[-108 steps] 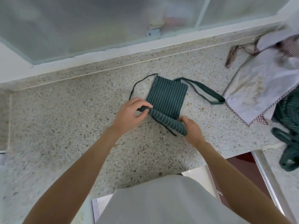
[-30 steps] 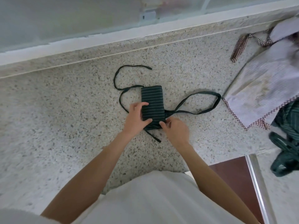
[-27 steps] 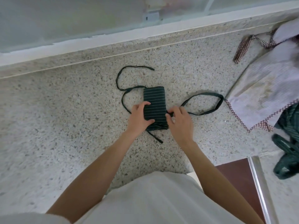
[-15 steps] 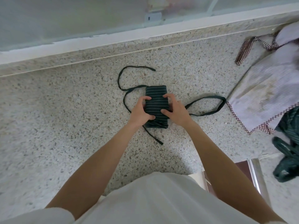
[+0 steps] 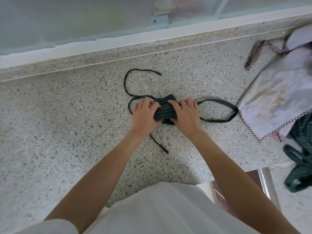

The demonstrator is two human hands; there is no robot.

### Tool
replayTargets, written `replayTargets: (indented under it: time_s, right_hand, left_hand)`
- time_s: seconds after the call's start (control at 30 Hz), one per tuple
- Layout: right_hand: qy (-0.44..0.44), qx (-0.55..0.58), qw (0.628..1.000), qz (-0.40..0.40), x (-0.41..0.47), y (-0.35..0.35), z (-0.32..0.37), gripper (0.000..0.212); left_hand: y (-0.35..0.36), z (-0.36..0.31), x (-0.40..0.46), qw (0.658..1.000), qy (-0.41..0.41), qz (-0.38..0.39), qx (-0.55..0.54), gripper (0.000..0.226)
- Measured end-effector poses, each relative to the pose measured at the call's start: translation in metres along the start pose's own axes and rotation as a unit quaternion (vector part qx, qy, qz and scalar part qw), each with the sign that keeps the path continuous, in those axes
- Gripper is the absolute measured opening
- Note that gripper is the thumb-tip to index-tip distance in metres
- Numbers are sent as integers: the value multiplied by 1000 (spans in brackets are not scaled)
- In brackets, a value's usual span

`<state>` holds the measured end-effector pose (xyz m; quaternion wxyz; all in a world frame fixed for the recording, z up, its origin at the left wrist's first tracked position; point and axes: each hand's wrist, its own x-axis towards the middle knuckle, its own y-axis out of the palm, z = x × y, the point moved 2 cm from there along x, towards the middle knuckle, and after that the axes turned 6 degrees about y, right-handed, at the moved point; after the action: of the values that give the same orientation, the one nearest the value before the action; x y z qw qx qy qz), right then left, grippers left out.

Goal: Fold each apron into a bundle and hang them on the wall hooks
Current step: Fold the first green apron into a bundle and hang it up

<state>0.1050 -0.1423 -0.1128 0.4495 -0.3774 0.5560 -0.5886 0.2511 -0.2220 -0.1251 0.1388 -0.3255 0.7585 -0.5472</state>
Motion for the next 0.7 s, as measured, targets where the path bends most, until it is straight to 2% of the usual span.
replayTargets:
  time_s: [0.07,0.13,0.23,0.33,0.47,0.53,0.6,0.7]
  right_hand:
    - [-21,27,999,-26,-8,4,-4,60]
    - [-60,69,996,5,-13,13,-11,63]
    - [-104,117,984,80,-17,24,-19,76]
    - [-100,154,976,113,-11,27,-22,75]
    - [-105,154,979,77,0,20,-18,55]
    - [-54,227,969,79,0,14,-15,56]
    - [45,332,937,97,-1,3,-15,62]
    - [113,455,873,134,0,-19,-17,60]
  left_hand:
    - [4,3,-4,997,56,16,-47,39]
    - [9,9,-9,987,81,71,-121,42]
    - [16,14,-13,974,60,132,-177,50]
    - [22,18,-14,970,50,168,-167,61]
    - [25,16,-10,978,35,148,-146,50]
    - [20,13,-5,969,-11,143,-200,43]
    - [12,11,0,932,-95,146,-318,43]
    - [-7,4,5,840,-196,105,-495,48]
